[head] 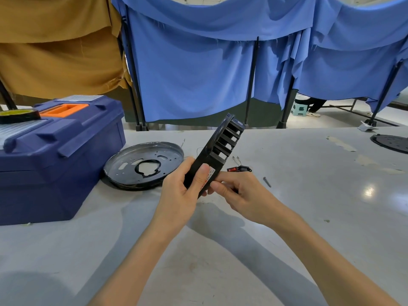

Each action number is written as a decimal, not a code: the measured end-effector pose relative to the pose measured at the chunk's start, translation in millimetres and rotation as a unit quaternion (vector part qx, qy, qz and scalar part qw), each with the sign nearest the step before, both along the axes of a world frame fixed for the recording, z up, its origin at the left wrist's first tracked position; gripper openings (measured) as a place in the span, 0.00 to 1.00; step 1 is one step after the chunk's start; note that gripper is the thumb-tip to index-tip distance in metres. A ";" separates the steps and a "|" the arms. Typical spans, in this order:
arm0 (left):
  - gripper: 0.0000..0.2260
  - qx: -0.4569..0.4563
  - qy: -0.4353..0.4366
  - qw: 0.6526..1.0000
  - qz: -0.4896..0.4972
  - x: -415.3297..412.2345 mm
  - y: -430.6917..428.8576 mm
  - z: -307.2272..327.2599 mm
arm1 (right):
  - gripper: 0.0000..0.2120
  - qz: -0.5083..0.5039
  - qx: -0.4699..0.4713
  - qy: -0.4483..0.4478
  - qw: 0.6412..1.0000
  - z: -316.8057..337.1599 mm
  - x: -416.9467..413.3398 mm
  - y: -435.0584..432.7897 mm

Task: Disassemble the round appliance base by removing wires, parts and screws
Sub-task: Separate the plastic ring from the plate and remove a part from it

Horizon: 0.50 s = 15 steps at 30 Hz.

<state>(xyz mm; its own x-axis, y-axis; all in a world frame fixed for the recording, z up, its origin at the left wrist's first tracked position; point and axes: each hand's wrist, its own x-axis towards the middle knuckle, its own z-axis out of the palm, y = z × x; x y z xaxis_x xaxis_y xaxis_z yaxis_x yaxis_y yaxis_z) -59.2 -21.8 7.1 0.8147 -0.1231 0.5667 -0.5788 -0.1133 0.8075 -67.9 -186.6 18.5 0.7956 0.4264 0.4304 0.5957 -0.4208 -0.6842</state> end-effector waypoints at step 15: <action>0.12 0.010 -0.001 1.000 0.006 1.0 0.2 -1.6 | 0.16 -0.039 -0.036 -0.039 0.998 0.2 -3.2 0.9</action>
<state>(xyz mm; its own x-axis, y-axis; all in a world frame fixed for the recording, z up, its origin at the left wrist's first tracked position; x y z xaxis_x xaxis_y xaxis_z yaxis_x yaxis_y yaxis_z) -58.2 -21.6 5.5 0.8152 -0.1239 0.5657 -0.5787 -0.1360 0.8041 -71.0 -185.7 18.7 0.7926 0.3967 0.4630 0.6097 -0.5138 -0.6035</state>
